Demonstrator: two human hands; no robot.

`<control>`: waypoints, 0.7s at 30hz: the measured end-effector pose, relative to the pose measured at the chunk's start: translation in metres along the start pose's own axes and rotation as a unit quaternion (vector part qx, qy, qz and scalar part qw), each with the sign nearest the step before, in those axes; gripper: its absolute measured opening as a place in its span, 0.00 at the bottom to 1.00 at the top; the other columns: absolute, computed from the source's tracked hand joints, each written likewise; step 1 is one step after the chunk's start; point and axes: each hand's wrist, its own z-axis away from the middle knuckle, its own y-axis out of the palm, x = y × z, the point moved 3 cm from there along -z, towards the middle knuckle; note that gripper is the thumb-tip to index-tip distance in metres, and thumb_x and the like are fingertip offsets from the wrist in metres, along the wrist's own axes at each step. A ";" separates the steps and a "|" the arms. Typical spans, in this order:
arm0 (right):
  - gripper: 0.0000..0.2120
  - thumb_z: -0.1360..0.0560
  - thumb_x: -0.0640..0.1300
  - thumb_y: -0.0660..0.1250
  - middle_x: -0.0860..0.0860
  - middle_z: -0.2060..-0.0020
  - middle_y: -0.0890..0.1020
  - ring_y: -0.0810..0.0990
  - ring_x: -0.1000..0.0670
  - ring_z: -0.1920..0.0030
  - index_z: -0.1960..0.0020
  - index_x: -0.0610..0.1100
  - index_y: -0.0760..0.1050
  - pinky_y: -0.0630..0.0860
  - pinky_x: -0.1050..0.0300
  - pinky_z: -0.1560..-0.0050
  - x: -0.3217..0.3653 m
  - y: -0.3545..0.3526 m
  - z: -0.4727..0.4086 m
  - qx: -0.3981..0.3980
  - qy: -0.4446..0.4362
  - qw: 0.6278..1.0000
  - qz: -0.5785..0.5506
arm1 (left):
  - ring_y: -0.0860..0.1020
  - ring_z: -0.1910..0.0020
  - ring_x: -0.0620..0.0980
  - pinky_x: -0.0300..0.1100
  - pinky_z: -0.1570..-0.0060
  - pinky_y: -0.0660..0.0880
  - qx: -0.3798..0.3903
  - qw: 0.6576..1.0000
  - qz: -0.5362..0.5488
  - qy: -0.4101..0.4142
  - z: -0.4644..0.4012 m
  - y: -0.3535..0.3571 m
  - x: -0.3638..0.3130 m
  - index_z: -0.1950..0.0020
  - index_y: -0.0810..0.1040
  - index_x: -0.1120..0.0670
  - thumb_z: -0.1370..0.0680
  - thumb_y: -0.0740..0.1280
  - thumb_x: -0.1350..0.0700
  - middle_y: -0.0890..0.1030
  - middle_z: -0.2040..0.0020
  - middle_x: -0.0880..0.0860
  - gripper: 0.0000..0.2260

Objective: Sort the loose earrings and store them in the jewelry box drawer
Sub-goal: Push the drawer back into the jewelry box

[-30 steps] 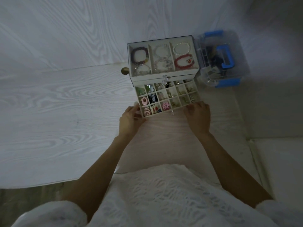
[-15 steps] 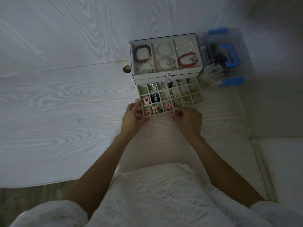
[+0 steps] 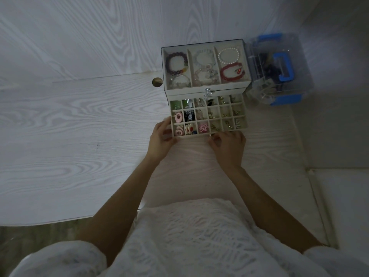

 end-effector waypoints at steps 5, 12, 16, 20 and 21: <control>0.08 0.27 0.49 0.66 0.47 0.55 0.83 0.72 0.41 0.46 0.52 0.47 0.80 0.61 0.44 0.37 0.013 0.004 -0.014 0.002 -0.013 1.000 0.003 | 0.75 0.44 0.51 0.40 0.47 0.74 -0.037 0.999 0.015 -0.013 -0.024 -0.007 -0.009 0.30 0.66 0.56 0.29 0.71 0.64 0.71 0.35 0.58 0.29; 0.07 0.27 0.48 0.66 0.47 0.46 0.79 0.66 0.39 0.37 0.51 0.51 0.79 0.56 0.36 0.33 0.019 -0.002 -0.050 -0.023 -0.028 0.998 0.046 | 0.73 0.41 0.51 0.43 0.43 0.72 -0.092 0.991 -0.098 0.007 -0.061 -0.014 -0.016 0.29 0.65 0.56 0.29 0.73 0.53 0.71 0.34 0.57 0.32; 0.12 0.28 0.44 0.67 0.46 0.42 0.76 0.64 0.40 0.33 0.45 0.48 0.76 0.50 0.36 0.29 0.026 -0.002 -0.065 -0.023 -0.058 0.996 0.062 | 0.76 0.44 0.49 0.43 0.47 0.74 -0.118 0.984 -0.130 0.038 -0.075 -0.014 -0.023 0.37 0.74 0.52 0.29 0.72 0.51 0.78 0.41 0.53 0.22; 0.20 0.28 0.44 0.67 0.48 0.36 0.73 0.59 0.43 0.29 0.36 0.47 0.71 0.45 0.37 0.28 0.025 0.002 -0.075 0.005 -0.064 0.995 0.073 | 0.80 0.51 0.48 0.40 0.58 0.71 -0.188 0.960 -0.207 0.026 -0.077 -0.015 -0.034 0.46 0.78 0.50 0.28 0.70 0.47 0.83 0.50 0.49 0.13; 0.21 0.27 0.45 0.66 0.48 0.35 0.72 0.58 0.44 0.28 0.34 0.47 0.69 0.45 0.37 0.28 0.028 0.001 -0.075 0.014 -0.060 0.996 0.072 | 0.80 0.52 0.48 0.39 0.59 0.69 -0.194 0.957 -0.216 0.022 -0.076 -0.017 -0.037 0.47 0.78 0.50 0.28 0.70 0.46 0.83 0.52 0.49 0.13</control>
